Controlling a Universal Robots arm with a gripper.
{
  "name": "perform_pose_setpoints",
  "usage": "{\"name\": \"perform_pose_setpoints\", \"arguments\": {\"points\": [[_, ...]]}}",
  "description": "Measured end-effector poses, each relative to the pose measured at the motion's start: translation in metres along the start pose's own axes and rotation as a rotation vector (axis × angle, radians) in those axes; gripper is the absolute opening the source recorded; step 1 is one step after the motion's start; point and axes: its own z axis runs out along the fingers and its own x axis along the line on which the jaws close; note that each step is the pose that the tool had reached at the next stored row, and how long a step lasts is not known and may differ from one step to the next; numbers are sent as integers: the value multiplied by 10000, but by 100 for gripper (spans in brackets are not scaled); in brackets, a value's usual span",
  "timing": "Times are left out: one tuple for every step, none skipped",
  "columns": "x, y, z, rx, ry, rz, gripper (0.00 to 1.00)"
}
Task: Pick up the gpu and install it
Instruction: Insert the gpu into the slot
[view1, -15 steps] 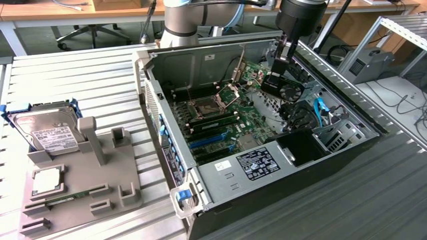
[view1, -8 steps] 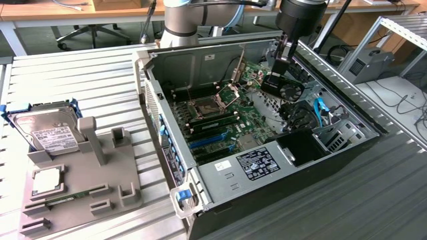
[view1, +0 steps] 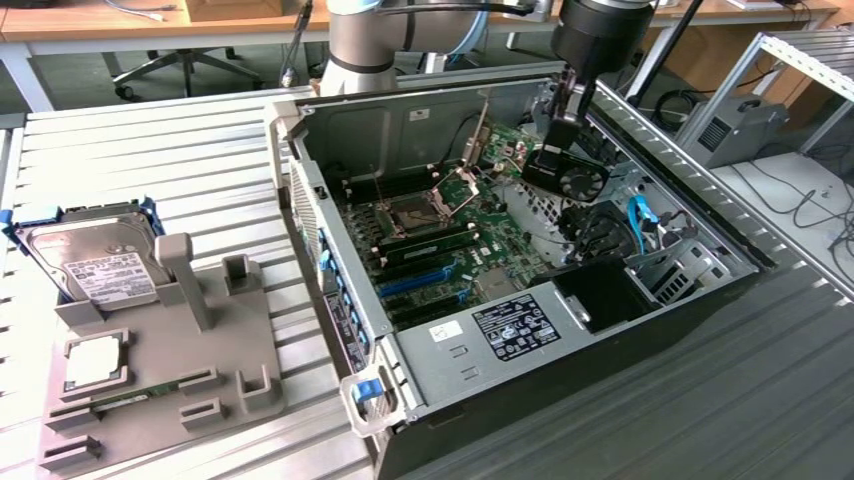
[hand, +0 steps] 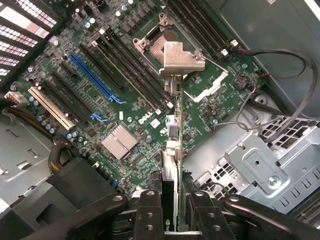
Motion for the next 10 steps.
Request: {"name": "perform_pose_setpoints", "arguments": {"points": [[0, 0, 0, -1, -3, -42, 26], [0, 0, 0, -1, -4, -82, 26], [0, 0, 0, -2, -7, -130, 26], [0, 0, 0, -3, -10, -173, 26], [0, 0, 0, -4, -12, -221, 26], [0, 0, 0, -4, -14, -266, 26], [0, 0, 0, -6, -17, -311, 26], [0, 0, 0, -6, -19, -349, 26], [0, 0, 0, -7, -22, -406, 26], [0, 0, 0, -8, -25, -455, 26]]}}
